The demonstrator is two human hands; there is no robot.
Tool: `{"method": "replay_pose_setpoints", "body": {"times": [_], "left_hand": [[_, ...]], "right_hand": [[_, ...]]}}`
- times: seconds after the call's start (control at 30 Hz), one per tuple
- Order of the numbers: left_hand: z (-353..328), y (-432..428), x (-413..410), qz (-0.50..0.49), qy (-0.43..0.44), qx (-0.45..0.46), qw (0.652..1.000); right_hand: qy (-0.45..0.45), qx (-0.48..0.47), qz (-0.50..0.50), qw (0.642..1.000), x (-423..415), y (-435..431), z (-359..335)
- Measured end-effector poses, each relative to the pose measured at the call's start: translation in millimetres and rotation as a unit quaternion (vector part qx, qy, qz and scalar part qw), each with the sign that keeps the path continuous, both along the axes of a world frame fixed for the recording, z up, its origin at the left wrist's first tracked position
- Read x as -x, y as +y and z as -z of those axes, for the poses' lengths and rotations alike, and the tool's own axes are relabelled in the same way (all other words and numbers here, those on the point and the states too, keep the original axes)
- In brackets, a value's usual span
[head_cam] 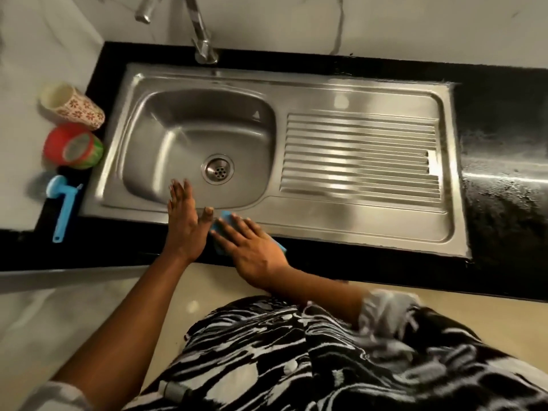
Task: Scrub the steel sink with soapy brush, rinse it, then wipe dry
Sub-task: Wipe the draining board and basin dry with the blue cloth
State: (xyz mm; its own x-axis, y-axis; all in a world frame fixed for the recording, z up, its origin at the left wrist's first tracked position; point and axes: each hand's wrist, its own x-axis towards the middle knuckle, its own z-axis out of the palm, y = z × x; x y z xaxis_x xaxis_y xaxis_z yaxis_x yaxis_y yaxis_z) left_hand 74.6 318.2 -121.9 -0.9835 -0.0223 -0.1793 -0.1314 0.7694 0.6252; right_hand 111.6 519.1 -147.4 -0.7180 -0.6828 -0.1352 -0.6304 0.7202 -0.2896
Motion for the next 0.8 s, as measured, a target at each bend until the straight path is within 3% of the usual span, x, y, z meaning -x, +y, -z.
{"method": "replay_pose_setpoints", "body": {"times": [0.13, 0.23, 0.3, 0.37, 0.43, 0.47, 0.6, 0.67, 0.73, 0.8], "left_hand": [[-2.5, -5.3, -0.3, -0.011, 0.007, -0.01, 1.0], [-4.6, 1.4, 6.6, 0.001, 0.016, -0.015, 1.0], [-5.4, 11.6, 9.8, 0.012, 0.023, -0.019, 0.999], [-2.3, 28.1, 12.6, 0.033, 0.031, -0.027, 0.999], [3.8, 50.0, 14.3, 0.067, 0.03, -0.021, 0.997], [6.2, 60.3, 14.6, 0.084, 0.023, -0.014, 0.996], [18.6, 88.6, 13.8, 0.132, -0.011, 0.07, 0.989], [24.6, 92.9, 12.1, 0.149, -0.007, 0.124, 0.981], [27.5, 94.1, 12.1, 0.166, -0.008, 0.15, 0.975], [25.7, 93.3, 11.5, 0.172, -0.008, 0.156, 0.973]], "right_hand": [[-0.054, 0.003, 0.001, 0.999, 45.6, -39.6, -8.5], [-0.161, 0.098, 0.148, 0.971, 74.1, -26.9, -20.0], [-0.223, 0.204, 0.281, 0.911, 88.9, -2.0, -35.2], [-0.277, 0.307, 0.391, 0.822, 98.5, 49.2, -45.8], [-0.26, 0.377, 0.475, 0.751, 96.8, 117.8, -57.0], [-0.224, 0.392, 0.502, 0.737, 92.3, 154.8, -60.9], [-0.089, 0.312, 0.546, 0.772, 61.6, 297.3, -71.0], [-0.041, 0.189, 0.506, 0.84, 41.8, 355.2, -54.8], [-0.028, 0.053, 0.402, 0.914, 27.7, 383.7, -27.2], [-0.031, -0.042, 0.309, 0.95, 25.5, 383.7, -2.4]]}}
